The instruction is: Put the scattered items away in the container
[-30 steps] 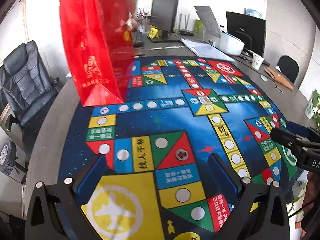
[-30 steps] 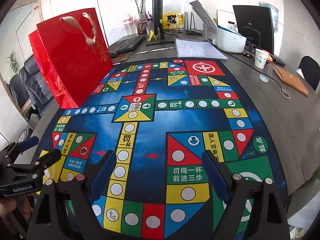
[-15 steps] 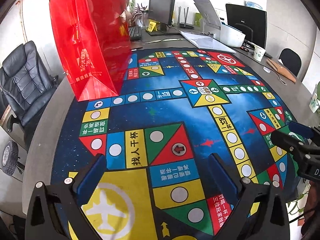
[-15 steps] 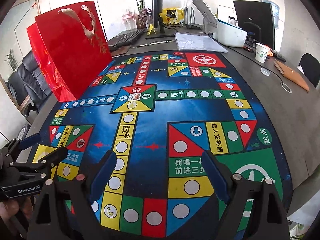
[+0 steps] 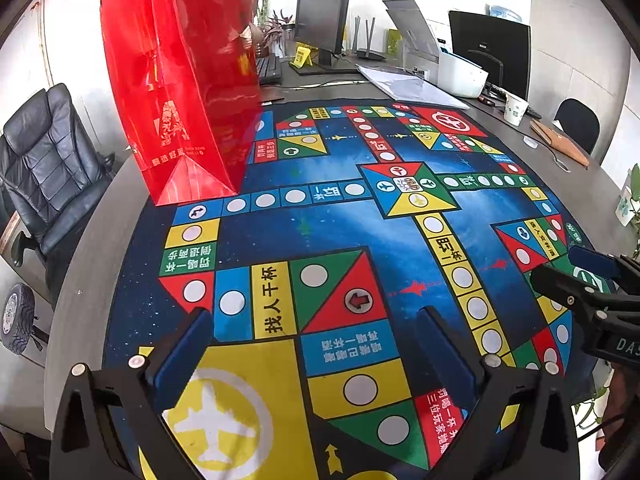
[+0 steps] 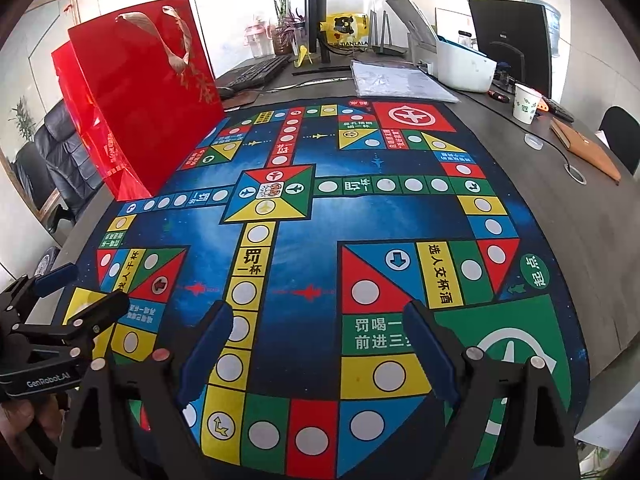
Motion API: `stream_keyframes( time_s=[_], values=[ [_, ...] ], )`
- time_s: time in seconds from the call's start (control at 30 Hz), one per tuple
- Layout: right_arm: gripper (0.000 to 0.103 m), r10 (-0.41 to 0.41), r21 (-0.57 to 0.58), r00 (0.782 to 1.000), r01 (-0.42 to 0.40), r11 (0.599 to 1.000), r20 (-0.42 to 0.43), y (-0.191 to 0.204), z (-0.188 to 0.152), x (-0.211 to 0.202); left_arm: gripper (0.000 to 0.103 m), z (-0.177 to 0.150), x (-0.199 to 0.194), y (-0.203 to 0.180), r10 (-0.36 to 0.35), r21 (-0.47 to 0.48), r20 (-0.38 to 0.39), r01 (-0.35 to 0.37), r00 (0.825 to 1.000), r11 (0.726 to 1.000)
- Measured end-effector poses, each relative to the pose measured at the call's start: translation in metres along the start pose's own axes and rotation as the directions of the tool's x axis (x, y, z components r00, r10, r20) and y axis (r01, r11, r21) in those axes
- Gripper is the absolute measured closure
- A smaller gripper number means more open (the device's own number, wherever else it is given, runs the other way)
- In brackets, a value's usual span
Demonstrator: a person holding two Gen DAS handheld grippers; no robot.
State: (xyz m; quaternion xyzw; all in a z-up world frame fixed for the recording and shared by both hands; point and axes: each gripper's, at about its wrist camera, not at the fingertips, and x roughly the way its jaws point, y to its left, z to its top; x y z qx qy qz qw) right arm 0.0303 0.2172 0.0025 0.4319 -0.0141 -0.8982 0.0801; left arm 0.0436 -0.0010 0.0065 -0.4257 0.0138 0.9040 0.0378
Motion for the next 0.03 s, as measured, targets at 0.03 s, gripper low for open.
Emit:
stream_keyframes(
  time_s=[0.03],
  values=[
    [0.013,0.000,0.000,1.000,0.000,1.000,-0.002,0.0001,-0.0002,0.0004,0.000,-0.0004,-0.0002,-0.0008,0.002,0.004,0.001,-0.002,1.000,1.000]
  ],
)
